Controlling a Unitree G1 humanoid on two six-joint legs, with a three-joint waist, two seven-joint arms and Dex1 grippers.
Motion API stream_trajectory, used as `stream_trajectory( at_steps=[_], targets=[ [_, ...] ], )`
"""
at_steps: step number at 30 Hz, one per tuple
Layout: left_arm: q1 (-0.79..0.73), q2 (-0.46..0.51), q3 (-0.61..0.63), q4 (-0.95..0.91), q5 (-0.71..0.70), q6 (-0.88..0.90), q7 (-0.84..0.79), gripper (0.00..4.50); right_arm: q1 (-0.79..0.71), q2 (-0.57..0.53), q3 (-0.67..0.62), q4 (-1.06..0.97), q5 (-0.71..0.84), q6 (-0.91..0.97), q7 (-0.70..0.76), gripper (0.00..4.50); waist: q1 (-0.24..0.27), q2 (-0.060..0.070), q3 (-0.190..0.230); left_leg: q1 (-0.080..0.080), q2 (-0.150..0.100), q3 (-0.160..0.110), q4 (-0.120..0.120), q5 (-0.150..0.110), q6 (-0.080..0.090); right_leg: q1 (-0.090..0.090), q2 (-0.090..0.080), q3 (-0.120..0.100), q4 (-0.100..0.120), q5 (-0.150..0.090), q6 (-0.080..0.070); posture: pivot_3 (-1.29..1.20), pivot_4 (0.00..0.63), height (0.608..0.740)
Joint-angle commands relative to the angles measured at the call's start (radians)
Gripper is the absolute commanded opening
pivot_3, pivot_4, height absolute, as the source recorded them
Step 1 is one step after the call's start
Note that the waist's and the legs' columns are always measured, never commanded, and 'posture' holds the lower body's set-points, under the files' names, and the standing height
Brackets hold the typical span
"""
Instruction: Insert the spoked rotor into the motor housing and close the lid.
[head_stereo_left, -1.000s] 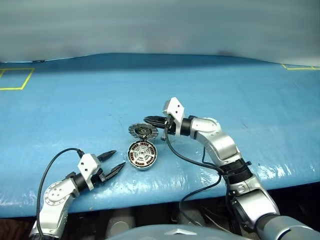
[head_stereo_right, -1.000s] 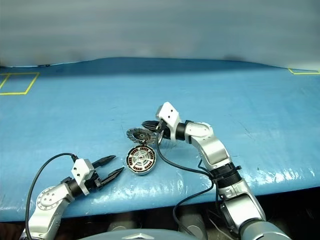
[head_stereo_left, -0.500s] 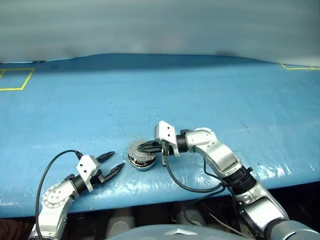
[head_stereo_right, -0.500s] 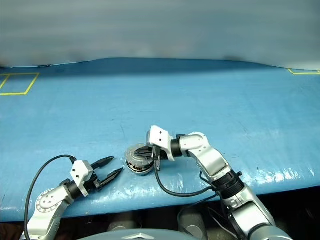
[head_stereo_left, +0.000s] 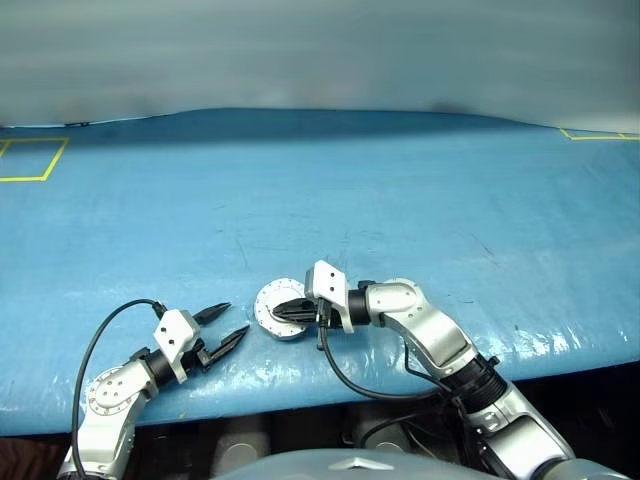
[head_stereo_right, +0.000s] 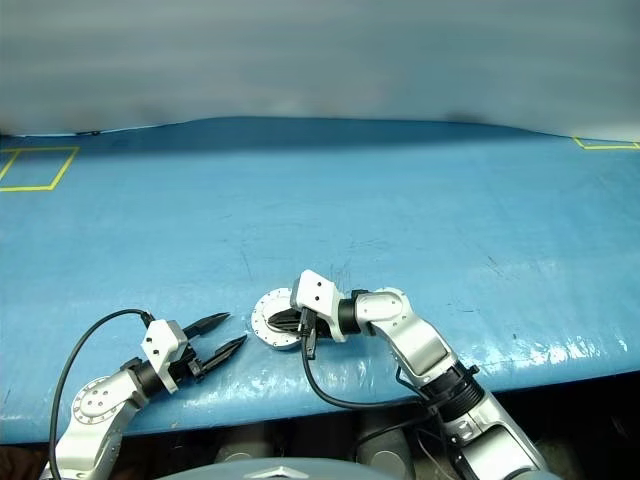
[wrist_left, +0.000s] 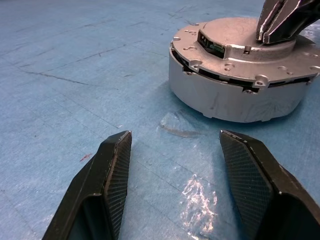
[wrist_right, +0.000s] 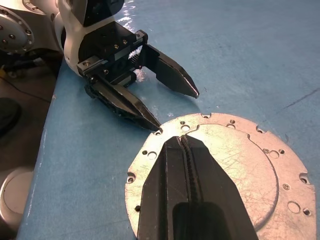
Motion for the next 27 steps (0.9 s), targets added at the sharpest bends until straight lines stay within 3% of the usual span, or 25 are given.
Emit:
stream_trajectory(
  at_steps=[1,5,18,27],
  targets=[
    [0.002,-0.001,0.0,-0.039,0.0,-0.003,0.001,2.96,0.022,0.009,-0.039,-0.022,0.043,0.022,-0.004,0.04,0.0,0.0,0.0,0.0,0.0,0.0,0.0,0.0,0.0,0.0,0.0,0.0,0.0,0.0,0.0,0.0,0.15,0.74],
    [-0.004,0.001,-0.001,-0.037,-0.001,-0.001,0.0,2.96,0.021,0.021,-0.093,-0.079,0.109,0.033,-0.002,0.04,0.001,0.0,0.0,0.0,0.0,0.0,0.0,0.0,0.0,0.0,0.0,0.0,0.0,0.0,0.0,0.0,0.15,0.74],
    [-0.02,0.006,-0.002,-0.03,0.007,0.004,-0.002,2.96,0.024,0.005,-0.09,-0.102,0.076,0.027,-0.044,4.23,0.001,0.0,0.0,-0.001,0.0,0.0,0.0,0.0,0.0,-0.001,0.0,0.0,0.0,0.0,0.0,0.0,0.15,0.74],
    [-0.016,0.006,0.003,-0.024,0.011,-0.002,0.002,2.96,0.029,0.018,-0.06,-0.036,0.014,-0.014,-0.071,4.23,0.001,0.0,0.0,-0.002,0.0,0.0,0.0,0.0,0.0,-0.001,0.0,0.0,0.0,0.0,0.0,0.0,0.15,0.74]
  ],
)
